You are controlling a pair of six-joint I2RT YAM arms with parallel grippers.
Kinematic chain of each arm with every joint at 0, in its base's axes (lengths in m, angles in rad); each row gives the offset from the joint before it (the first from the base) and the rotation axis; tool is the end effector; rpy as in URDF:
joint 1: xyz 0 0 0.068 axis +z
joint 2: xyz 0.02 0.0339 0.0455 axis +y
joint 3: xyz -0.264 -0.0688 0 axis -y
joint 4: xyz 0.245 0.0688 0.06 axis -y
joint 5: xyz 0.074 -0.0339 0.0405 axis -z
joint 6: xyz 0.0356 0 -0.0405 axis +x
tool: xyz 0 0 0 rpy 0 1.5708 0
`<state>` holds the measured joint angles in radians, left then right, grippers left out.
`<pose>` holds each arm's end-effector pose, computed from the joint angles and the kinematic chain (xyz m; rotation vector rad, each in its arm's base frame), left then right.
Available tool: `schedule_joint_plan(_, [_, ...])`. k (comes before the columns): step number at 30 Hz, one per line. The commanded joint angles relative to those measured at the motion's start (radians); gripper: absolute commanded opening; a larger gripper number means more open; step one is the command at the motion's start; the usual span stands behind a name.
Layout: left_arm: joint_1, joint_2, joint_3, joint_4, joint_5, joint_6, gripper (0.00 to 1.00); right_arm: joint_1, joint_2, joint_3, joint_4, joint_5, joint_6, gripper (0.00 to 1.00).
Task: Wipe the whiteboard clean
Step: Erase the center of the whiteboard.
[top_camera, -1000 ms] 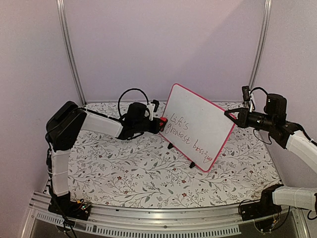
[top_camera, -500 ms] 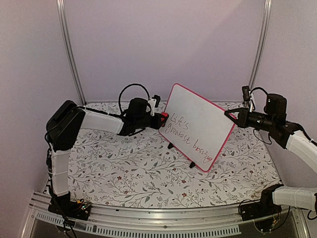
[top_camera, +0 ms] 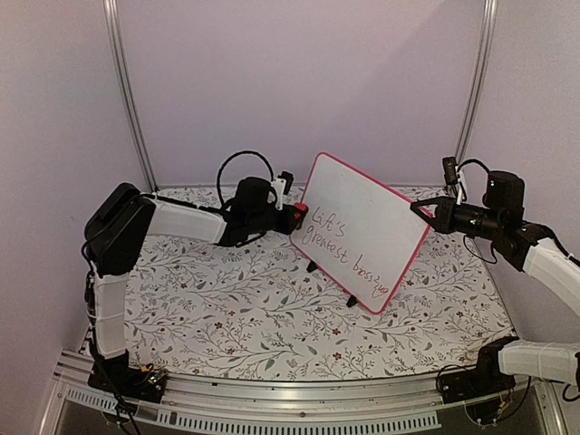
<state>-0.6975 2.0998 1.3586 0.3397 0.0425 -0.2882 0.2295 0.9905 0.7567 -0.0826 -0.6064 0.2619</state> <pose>0.3633 -0.3065 0.1774 0.4418 1.9878 -0.6757 0.2151 0.0711 0.3038 -0.3961 1.8882 0.9027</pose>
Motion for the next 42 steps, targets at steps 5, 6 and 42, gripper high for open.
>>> schedule_joint_plan(5, [-0.001,0.014,-0.036,-0.009,-0.039,0.012,0.00,0.023,0.026,-0.008,-0.085,-0.085,-0.021,0.00])
schedule_joint_plan(6, [-0.001,0.014,-0.038,-0.005,-0.037,0.012,0.00,0.024,0.025,-0.008,-0.085,-0.084,-0.022,0.00])
schedule_joint_plan(42, [0.033,0.010,-0.014,0.099,0.019,-0.032,0.00,0.023,0.019,-0.016,-0.086,-0.082,-0.022,0.00])
